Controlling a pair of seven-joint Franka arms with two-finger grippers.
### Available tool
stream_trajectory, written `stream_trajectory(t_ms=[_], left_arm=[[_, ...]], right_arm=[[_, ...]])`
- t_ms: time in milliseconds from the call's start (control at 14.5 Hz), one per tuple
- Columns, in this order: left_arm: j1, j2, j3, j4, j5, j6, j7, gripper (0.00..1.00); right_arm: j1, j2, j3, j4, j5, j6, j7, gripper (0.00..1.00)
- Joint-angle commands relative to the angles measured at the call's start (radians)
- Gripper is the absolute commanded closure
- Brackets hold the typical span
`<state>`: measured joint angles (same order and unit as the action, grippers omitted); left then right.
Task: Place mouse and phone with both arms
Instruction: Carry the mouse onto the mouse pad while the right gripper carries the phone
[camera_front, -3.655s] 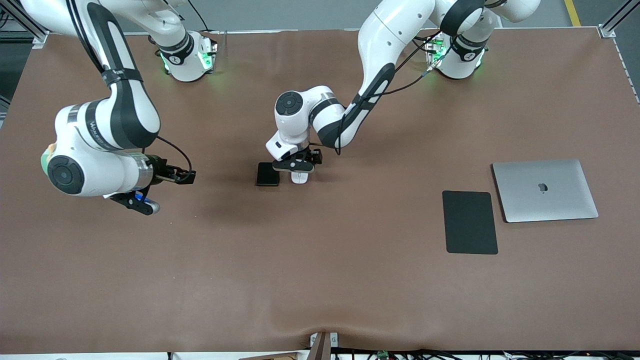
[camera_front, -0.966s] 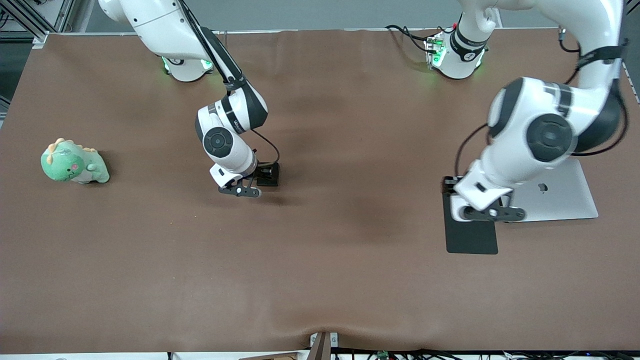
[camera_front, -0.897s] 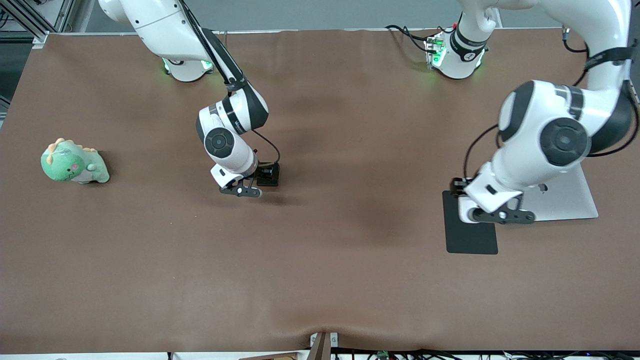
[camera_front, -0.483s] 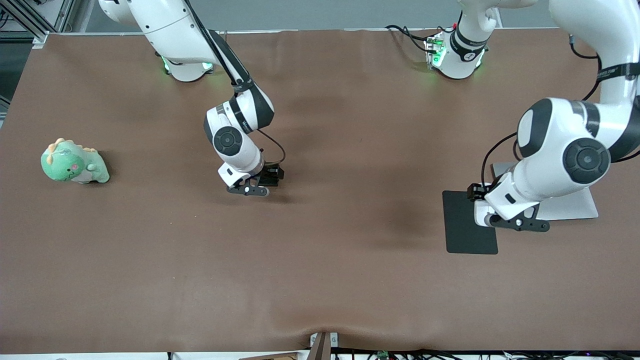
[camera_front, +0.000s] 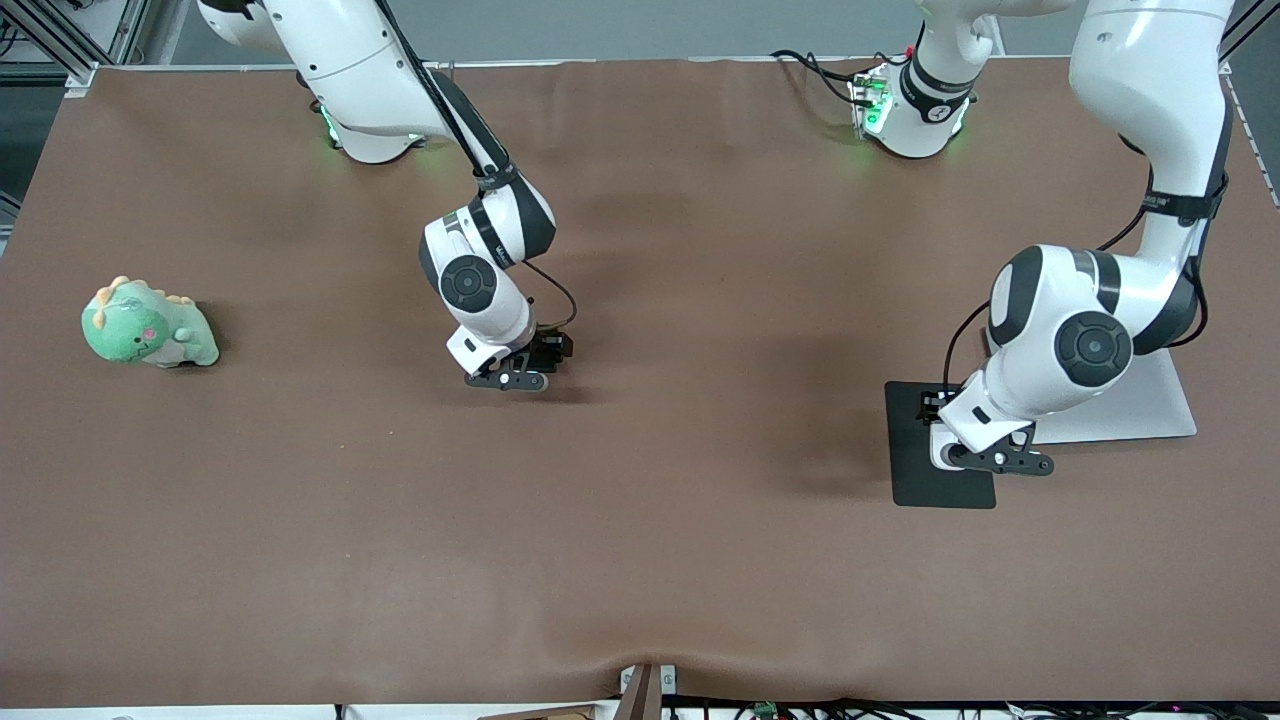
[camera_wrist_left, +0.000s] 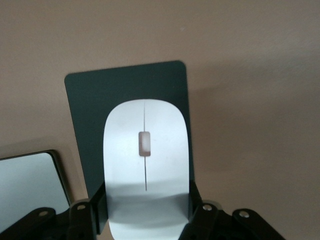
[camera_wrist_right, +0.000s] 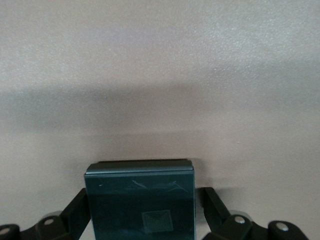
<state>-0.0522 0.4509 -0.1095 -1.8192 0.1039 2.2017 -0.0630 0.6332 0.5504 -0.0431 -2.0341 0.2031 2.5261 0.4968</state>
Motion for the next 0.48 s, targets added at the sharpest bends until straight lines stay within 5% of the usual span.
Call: stream_trajectory(t_ms=[0, 414], left_arm=[[0.015, 0.021, -0.006, -0.014, 0.020, 0.016, 0.012, 1.00], [0.034, 0.092, -0.004, -0.015, 0.043, 0.078, 0.014, 1.00]], right_arm=[[0.007, -0.006, -0.004, 0.002, 0.016, -0.013, -0.011, 0.95], [-0.038, -0.085, -0.009, 0.006, 0.016, -0.171, -0.017, 1.00]])
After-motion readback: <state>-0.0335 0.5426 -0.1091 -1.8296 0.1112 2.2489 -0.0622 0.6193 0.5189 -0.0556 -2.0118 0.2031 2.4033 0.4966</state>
